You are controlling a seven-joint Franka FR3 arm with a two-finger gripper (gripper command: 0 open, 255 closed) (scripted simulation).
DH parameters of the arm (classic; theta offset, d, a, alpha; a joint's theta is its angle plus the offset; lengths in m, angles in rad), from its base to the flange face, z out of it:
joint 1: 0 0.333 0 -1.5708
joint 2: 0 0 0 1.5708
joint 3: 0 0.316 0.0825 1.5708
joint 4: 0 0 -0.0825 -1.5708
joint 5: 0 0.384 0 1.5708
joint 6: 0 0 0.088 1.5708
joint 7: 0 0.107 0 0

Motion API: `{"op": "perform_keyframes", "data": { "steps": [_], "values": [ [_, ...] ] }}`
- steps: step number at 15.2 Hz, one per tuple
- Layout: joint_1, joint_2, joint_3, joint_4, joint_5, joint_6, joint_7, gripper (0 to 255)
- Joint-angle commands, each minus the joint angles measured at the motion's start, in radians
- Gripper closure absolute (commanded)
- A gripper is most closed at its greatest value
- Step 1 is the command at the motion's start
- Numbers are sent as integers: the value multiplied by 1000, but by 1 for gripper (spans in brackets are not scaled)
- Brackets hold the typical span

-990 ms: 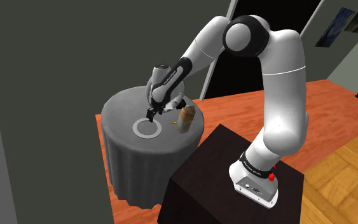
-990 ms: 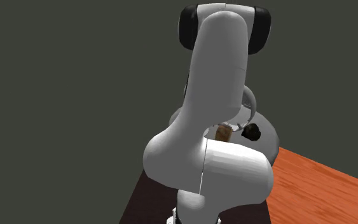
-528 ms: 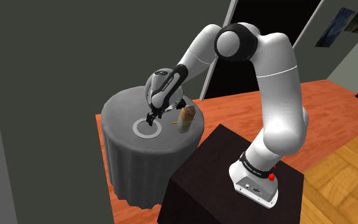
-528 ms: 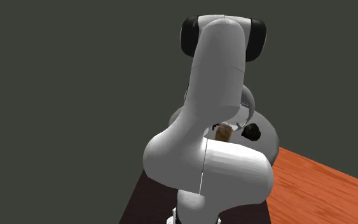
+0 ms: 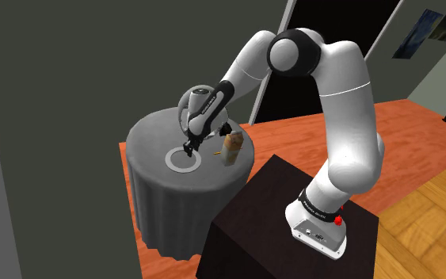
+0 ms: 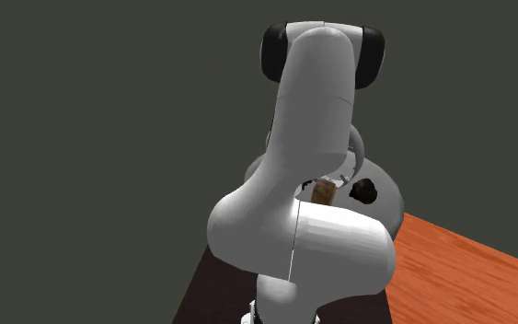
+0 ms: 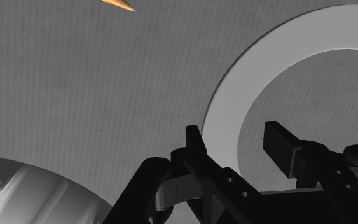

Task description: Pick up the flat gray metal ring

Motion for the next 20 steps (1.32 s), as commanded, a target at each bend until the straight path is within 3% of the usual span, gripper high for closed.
{"op": "perform_keyframes", "data": {
  "steps": [1,20],
  "values": [
    [-1,1,-1,-2,0,-1,-1,255],
    [-10,-183,10,-51,10,-137,-8,255]
  ]
}}
